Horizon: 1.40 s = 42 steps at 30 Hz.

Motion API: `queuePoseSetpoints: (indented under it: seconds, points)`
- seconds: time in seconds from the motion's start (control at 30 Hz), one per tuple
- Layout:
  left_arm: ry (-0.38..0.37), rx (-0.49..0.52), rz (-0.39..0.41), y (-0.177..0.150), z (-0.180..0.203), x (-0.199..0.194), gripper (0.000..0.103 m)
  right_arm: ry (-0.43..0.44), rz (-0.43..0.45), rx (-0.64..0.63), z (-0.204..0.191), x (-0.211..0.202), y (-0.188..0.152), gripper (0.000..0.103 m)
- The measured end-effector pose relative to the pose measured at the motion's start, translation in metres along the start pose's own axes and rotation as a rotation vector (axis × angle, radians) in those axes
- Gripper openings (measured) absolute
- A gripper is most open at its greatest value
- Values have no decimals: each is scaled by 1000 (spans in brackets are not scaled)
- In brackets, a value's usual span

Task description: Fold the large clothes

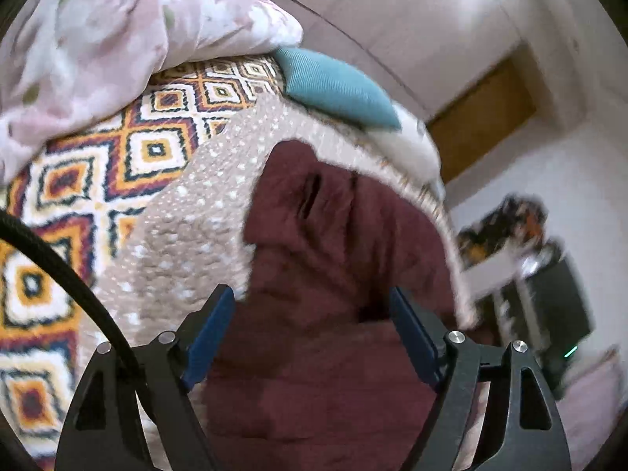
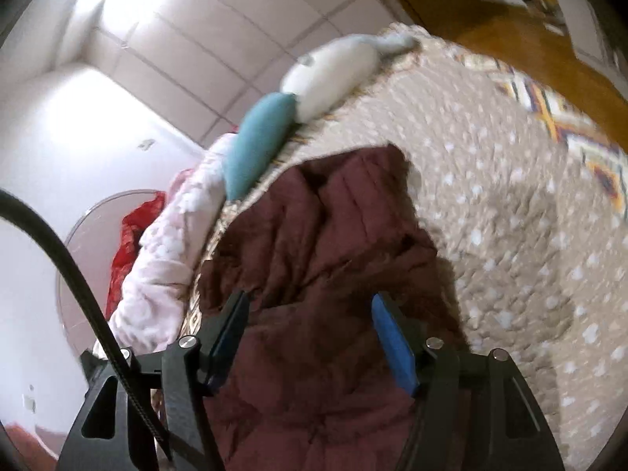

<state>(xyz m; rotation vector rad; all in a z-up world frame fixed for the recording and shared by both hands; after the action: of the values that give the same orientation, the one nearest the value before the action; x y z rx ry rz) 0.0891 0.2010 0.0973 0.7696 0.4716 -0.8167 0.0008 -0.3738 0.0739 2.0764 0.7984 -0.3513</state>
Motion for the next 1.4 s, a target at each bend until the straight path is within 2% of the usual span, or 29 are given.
queuePoseSetpoints:
  seconds: [0.1, 0.2, 0.3, 0.4, 0.47, 0.6, 0.7, 0.73, 0.77, 0.8, 0.83, 0.87, 0.97, 1.13, 1.23, 1.33, 1.4]
  points:
    - [4, 66, -41, -18, -9, 1, 80, -36, 31, -78, -2, -26, 0, 77]
    - [-10, 94, -65, -34, -19, -1, 80, -117, 7, -180, -4, -25, -3, 81]
    - [4, 77, -71, -39, -33, 2, 80, -179, -76, -277, 0, 2, -9, 81]
    - [-4, 11, -90, -38, -52, 11, 80, -197, -148, -259, 21, 40, -12, 81]
    - [-19, 1, -113, -36, -58, 21, 81, -177, -178, -232, 32, 59, -16, 81]
    - [-46, 39, -170, -38, -48, 43, 82, -155, -233, -225, 32, 85, -22, 80]
    - [-88, 66, -198, -40, -33, 48, 80, -211, -245, -334, 11, 88, -27, 74]
    - [-103, 75, -199, -42, -27, 46, 72, -226, -251, -361, 5, 88, -29, 67]
    - [-105, 95, -200, -45, -20, 44, 53, -242, -253, -384, 1, 86, -30, 58]
    - [-89, 113, -203, -48, -15, 43, 40, -255, -252, -402, -3, 86, -31, 51]
    - [-23, 149, -200, -52, -8, 42, 20, -274, -254, -429, -7, 84, -33, 39]
    - [16, 170, -188, -56, -4, 39, 19, -290, -255, -448, -12, 82, -36, 31]
    - [91, 200, -123, -63, 9, 17, 16, -320, -233, -511, -32, 65, -46, 21]
    - [63, 179, 28, -57, 31, -47, 15, -358, -113, -595, -71, 3, -46, 18]
    - [42, 175, 112, -37, 56, -81, 15, -351, -27, -606, -96, -38, -29, 17]
    - [43, 194, 178, -7, 87, -98, 15, -382, 72, -619, -121, -68, 0, 17]
    - [57, 204, 221, 26, 116, -103, 15, -397, 132, -610, -136, -82, 28, 17]
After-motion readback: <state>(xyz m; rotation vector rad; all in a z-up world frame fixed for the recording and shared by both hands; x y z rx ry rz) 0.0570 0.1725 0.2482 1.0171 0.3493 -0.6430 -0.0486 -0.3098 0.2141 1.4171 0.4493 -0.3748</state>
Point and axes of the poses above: each gripper's, at about its wrist camera, not at the fingertips, and x roughly the way its jaws point, z to its right, y to its top, the point moved 2 cm from there along x, roughly the way its jaws point, and after that the axes turned 9 degrees about -x, right-handed, at the moved point
